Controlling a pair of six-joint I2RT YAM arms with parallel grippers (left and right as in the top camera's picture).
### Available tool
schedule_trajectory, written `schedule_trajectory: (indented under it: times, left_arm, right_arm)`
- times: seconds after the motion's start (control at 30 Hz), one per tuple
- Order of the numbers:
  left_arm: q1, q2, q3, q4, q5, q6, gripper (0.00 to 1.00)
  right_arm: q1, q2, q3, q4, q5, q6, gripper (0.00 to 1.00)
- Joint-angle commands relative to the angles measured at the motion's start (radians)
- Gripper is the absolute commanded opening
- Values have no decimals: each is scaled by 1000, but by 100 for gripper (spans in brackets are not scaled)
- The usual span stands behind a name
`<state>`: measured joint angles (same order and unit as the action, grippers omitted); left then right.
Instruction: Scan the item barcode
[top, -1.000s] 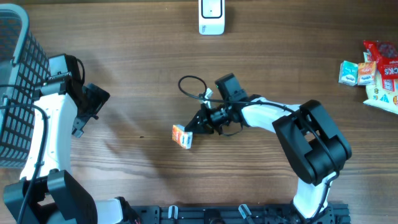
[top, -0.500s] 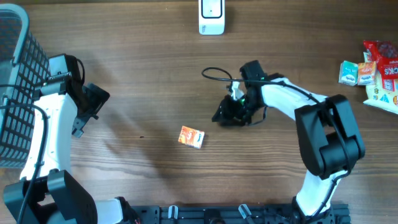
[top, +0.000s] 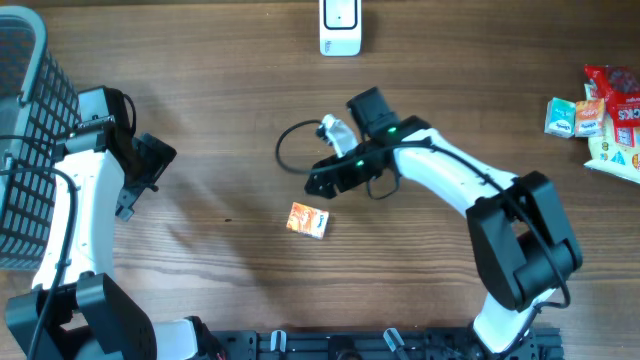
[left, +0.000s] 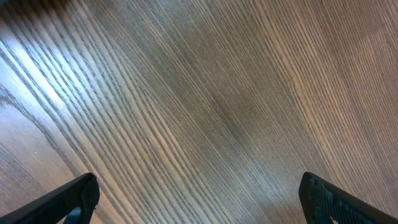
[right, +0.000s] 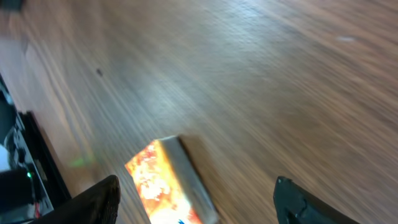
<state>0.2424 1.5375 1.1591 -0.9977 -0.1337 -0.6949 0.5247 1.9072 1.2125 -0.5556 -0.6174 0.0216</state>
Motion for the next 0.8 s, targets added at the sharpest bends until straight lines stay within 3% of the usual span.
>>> schedule_trajectory:
  times: [0.0, 0.77]
  left_arm:
    - [5, -2, 17, 2, -14, -17, 100]
    - [5, -2, 17, -1, -14, -17, 100]
  right_arm:
    - [58, 2, 5, 3, 20, -48, 72]
    - [90, 63, -10, -127, 16, -44, 64]
